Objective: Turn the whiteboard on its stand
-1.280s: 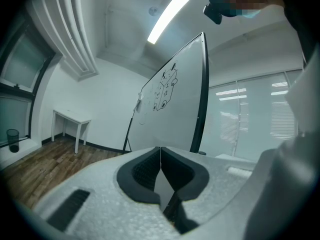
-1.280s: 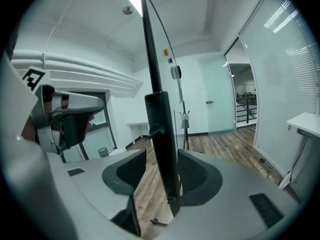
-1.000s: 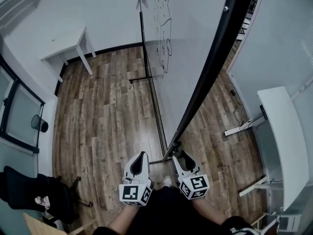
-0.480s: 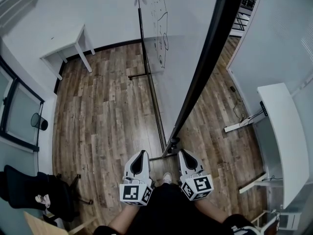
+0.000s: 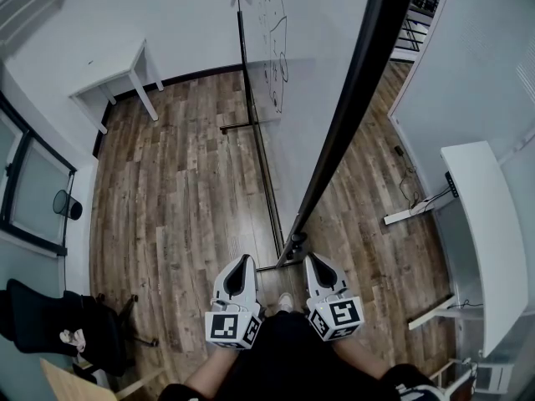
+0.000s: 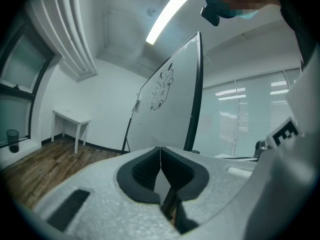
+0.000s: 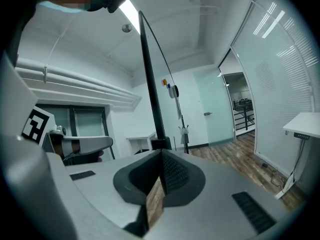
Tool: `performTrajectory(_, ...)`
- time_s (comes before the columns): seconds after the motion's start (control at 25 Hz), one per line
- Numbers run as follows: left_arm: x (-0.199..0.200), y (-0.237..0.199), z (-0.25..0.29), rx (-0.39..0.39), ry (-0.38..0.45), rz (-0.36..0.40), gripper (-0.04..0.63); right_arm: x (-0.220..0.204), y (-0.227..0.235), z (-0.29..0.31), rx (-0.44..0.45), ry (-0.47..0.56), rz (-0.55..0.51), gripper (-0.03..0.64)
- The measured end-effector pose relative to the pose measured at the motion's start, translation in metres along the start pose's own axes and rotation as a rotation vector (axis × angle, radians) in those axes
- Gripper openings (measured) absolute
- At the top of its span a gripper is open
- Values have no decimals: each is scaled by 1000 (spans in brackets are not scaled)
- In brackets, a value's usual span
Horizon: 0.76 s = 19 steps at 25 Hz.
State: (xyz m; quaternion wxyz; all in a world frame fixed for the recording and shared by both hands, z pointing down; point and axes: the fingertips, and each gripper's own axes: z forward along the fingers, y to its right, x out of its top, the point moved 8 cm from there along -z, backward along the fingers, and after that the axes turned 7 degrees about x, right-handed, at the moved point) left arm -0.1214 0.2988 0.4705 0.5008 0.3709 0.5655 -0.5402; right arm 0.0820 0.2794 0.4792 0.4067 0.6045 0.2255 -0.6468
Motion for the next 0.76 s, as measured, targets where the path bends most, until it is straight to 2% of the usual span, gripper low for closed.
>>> performTrajectory(0.76,1,-1,8,-3,-2,-17,18,5,2,5,-5,14,-3,12)
